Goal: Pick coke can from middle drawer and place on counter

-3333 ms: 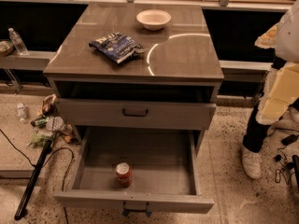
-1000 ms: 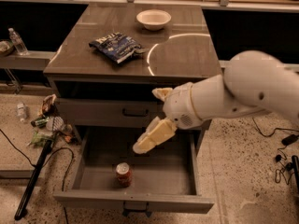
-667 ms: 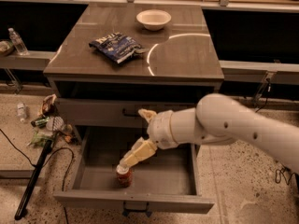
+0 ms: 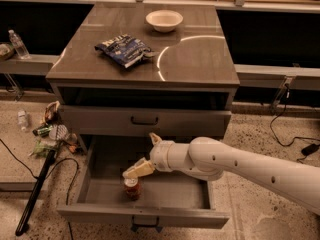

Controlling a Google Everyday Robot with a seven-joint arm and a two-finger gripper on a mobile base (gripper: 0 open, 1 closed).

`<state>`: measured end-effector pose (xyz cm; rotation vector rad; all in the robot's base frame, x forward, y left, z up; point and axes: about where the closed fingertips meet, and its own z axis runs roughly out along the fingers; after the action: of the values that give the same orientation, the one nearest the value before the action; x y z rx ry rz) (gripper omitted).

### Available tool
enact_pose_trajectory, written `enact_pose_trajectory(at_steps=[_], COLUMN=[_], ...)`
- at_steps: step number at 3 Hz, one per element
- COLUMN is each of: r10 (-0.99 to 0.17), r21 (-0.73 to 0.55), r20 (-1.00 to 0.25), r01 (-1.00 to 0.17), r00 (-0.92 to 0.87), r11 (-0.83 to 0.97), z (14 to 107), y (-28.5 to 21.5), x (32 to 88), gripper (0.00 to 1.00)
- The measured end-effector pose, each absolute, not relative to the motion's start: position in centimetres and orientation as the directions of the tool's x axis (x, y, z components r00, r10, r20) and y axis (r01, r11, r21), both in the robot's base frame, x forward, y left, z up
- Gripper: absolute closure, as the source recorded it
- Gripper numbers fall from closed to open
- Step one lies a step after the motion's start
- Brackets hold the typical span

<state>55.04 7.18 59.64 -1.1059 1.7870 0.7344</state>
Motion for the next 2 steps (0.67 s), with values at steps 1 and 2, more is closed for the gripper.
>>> enact_pose_trajectory(at_steps=[1, 2], r10=[-0.378, -0.38], r21=[0.027, 0.014], r20=[-0.902, -0.91], r01=[-0.903, -0.927], r00=[-0.207, -0.167], r11=[0.43, 0.374], z=[59.3, 54.1], y=[7.4, 9.5], x=[55.3, 55.3], gripper=[0.0, 0.0])
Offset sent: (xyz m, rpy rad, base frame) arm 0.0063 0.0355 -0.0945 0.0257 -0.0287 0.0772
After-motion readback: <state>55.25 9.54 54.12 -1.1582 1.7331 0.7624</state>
